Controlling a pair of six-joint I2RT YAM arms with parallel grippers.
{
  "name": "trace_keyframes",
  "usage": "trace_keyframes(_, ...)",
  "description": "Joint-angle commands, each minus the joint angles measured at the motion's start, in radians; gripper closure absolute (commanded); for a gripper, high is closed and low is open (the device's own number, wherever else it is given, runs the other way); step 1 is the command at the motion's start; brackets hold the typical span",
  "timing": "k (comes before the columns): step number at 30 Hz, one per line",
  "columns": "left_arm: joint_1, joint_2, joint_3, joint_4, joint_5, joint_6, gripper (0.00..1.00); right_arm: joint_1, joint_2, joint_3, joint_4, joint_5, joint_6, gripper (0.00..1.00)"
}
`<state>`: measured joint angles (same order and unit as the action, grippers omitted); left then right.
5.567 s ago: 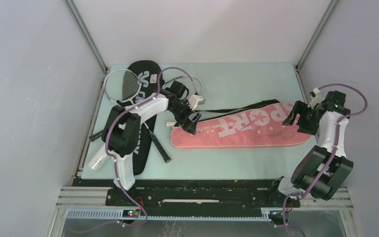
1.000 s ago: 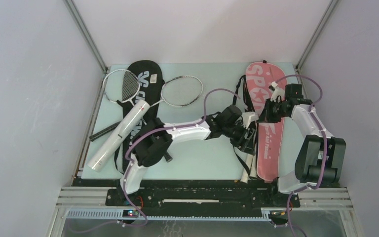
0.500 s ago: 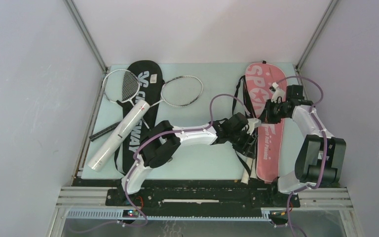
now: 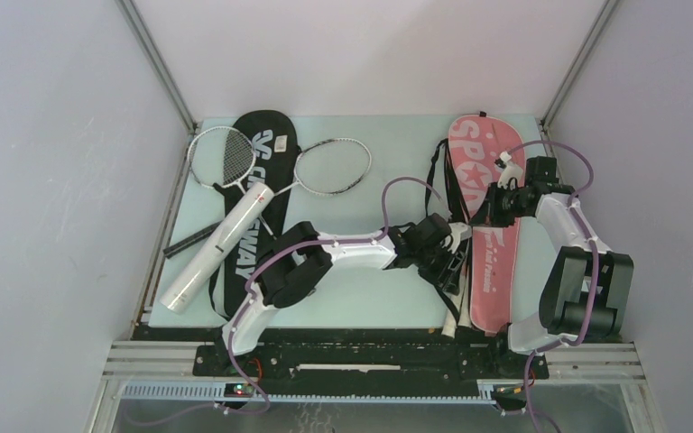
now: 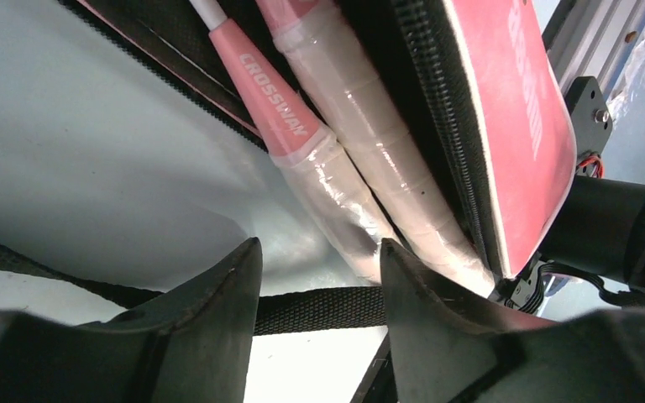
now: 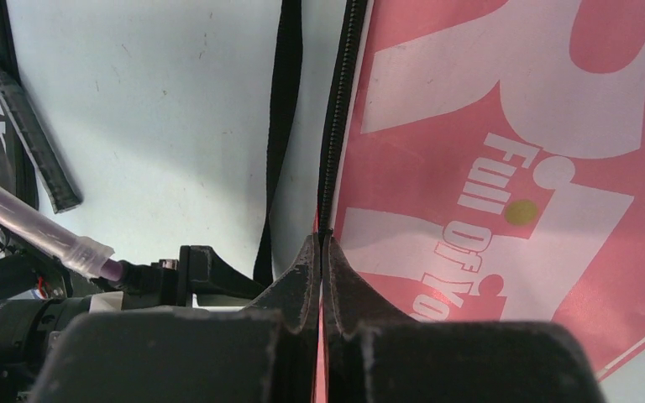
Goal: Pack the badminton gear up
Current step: Place the racket in the racket bag.
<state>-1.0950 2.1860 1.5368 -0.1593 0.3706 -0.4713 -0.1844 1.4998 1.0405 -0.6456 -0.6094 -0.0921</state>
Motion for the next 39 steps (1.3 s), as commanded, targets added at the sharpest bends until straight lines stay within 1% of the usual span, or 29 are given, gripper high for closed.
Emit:
trace_keyframes(1,-0.017,-0.033,0.003,0.017,-0.002,0.005,0.40,-0.009,-0.039,-0.002,-0.001,-0.032,-0.012,1.00)
trace_keyframes(4,-0.021,-0.026,0.015,0.016,0.005,-0.003,0.37,-0.010,-0.035,-0.002,-0.002,-0.033,-0.014,1.00)
trace_keyframes(8,-0.037,-0.015,0.028,-0.001,-0.013,-0.009,0.36,-0.016,-0.033,-0.002,-0.005,-0.039,-0.013,1.00)
trace_keyframes(14,-0.067,0.014,0.087,-0.097,-0.138,-0.013,0.33,-0.027,-0.044,-0.002,-0.009,-0.052,-0.014,1.00)
trace_keyframes(20,-0.080,0.044,0.119,-0.145,-0.213,-0.008,0.32,-0.039,-0.053,-0.002,-0.012,-0.068,-0.015,1.00)
trace_keyframes(26,-0.080,0.061,0.118,-0.153,-0.248,0.007,0.40,-0.043,-0.058,-0.002,-0.017,-0.078,-0.017,1.00)
trace_keyframes(31,-0.082,0.055,0.123,-0.162,-0.286,0.035,0.52,-0.043,-0.055,-0.002,-0.016,-0.087,-0.018,1.00)
trace_keyframes(33,-0.082,0.055,0.133,-0.179,-0.313,0.048,0.53,-0.043,-0.057,-0.002,-0.018,-0.087,-0.018,1.00)
trace_keyframes(35,-0.082,0.056,0.134,-0.187,-0.333,0.055,0.50,-0.043,-0.059,-0.002,-0.019,-0.088,-0.018,1.00)
trace_keyframes(37,-0.080,0.066,0.144,-0.191,-0.330,0.056,0.49,-0.043,-0.059,-0.002,-0.019,-0.091,-0.018,1.00)
trace_keyframes(39,-0.076,0.081,0.165,-0.196,-0.309,0.048,0.50,-0.043,-0.059,-0.003,-0.020,-0.093,-0.019,1.00)
